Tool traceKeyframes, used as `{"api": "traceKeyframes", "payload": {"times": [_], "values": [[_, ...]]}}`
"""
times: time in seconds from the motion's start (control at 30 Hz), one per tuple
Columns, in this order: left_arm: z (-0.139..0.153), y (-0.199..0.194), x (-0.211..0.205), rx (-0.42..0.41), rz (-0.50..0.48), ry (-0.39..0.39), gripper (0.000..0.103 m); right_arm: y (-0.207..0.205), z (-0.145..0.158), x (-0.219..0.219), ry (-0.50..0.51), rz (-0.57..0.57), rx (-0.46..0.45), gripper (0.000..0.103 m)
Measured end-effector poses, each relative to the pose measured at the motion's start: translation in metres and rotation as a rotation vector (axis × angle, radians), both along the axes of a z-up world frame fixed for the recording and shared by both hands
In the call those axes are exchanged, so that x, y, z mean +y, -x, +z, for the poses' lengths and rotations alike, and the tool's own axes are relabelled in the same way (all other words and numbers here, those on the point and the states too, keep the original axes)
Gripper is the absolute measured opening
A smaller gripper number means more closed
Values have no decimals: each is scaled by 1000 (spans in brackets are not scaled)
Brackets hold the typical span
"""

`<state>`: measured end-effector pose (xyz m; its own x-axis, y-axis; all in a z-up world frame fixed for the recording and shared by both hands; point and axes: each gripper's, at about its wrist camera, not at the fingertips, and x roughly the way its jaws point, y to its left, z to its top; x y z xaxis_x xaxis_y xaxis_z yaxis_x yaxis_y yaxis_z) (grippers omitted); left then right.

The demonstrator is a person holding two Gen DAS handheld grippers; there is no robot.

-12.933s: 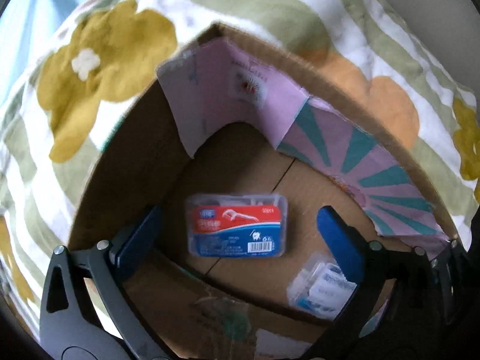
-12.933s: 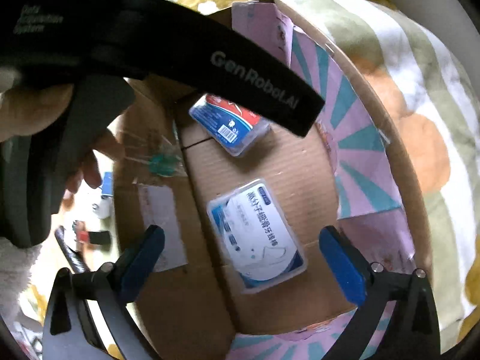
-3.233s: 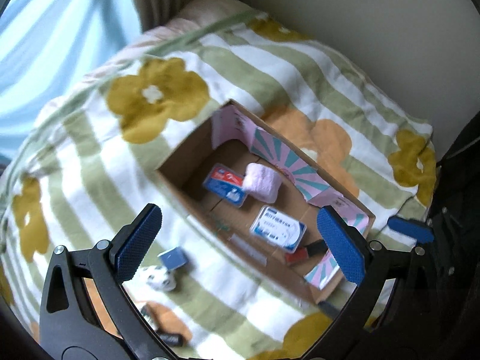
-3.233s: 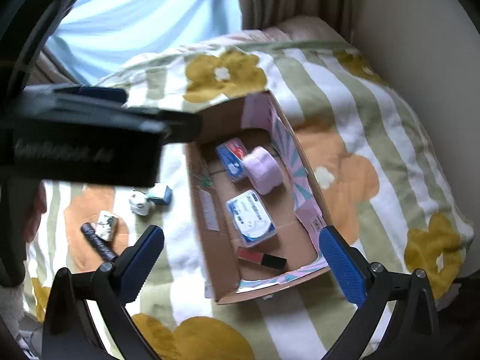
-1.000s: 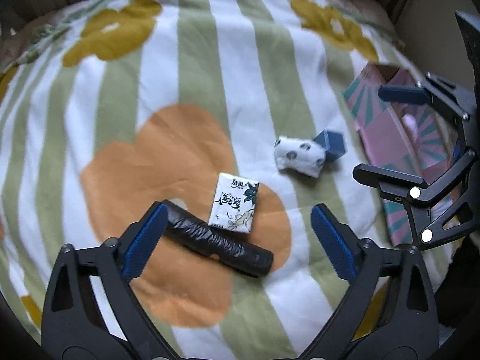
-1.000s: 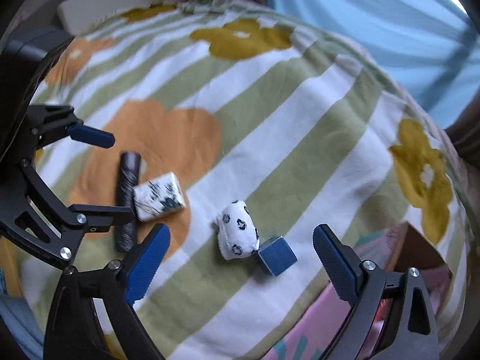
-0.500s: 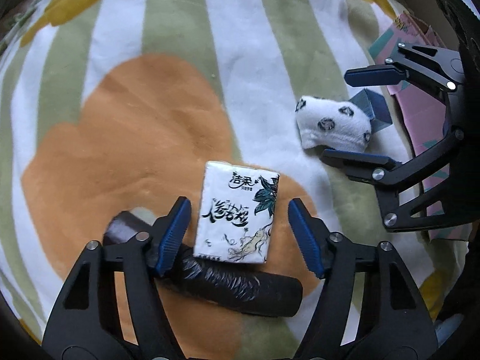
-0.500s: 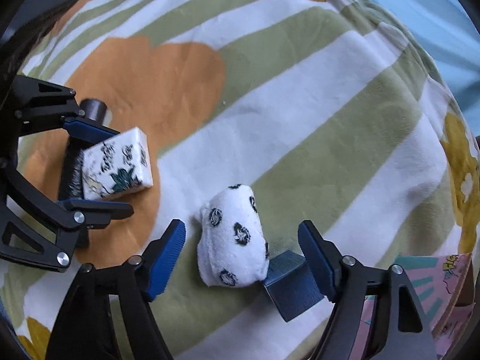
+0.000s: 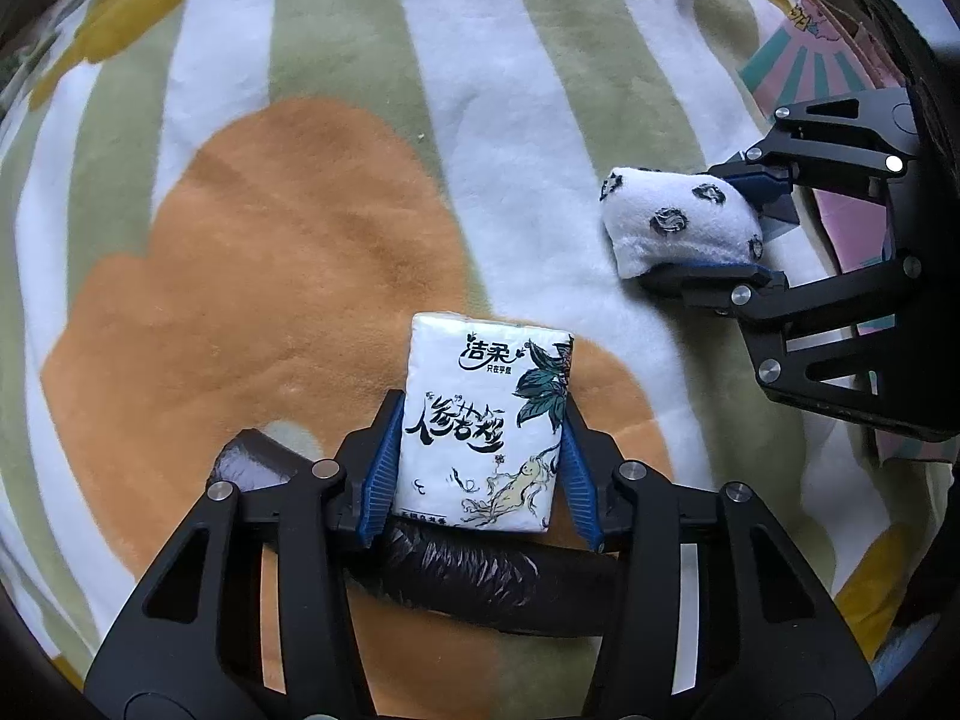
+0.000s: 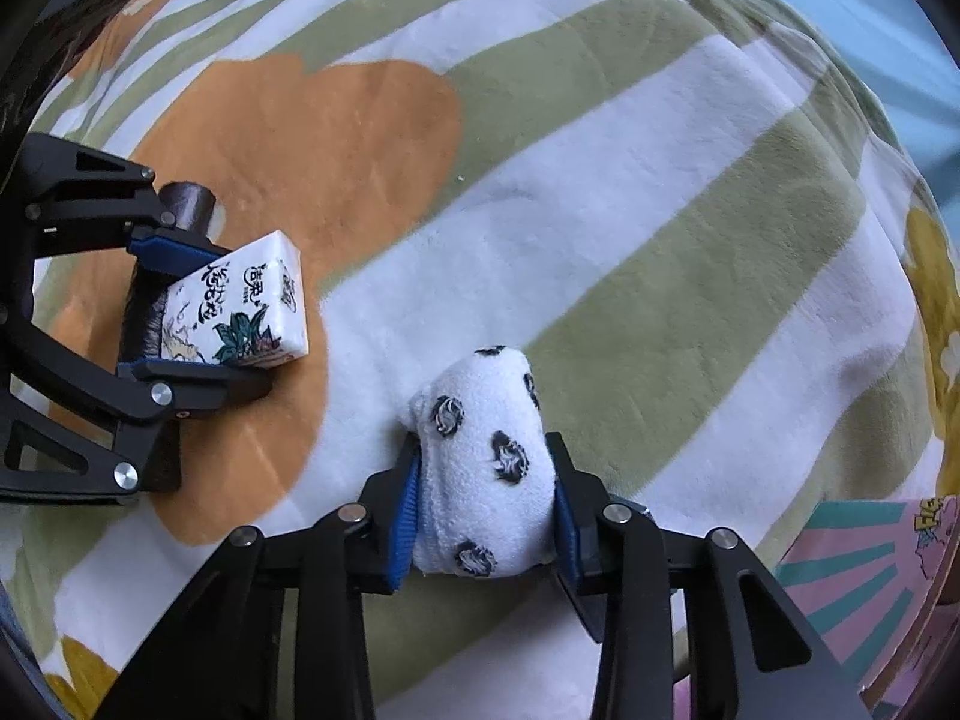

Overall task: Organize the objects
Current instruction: 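Carry the tissue pack and sock over to the cardboard box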

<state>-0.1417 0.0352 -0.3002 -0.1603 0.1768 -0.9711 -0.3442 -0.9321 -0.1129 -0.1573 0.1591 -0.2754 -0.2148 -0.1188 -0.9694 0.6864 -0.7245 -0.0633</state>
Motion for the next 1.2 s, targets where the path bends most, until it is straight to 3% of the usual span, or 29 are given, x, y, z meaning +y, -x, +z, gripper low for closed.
{"api": "traceKeyframes", "payload": {"times": [0.43, 0.87, 1.2], "values": [[54, -10, -10, 87, -4, -58, 44, -23, 58, 8, 71, -102, 30, 34], [162, -49, -32, 169, 36, -90, 44, -63, 173, 8, 157, -378, 82, 34], [243, -93, -51, 236, 145, -113, 44, -115, 243, 16, 219, -588, 122, 34]]}}
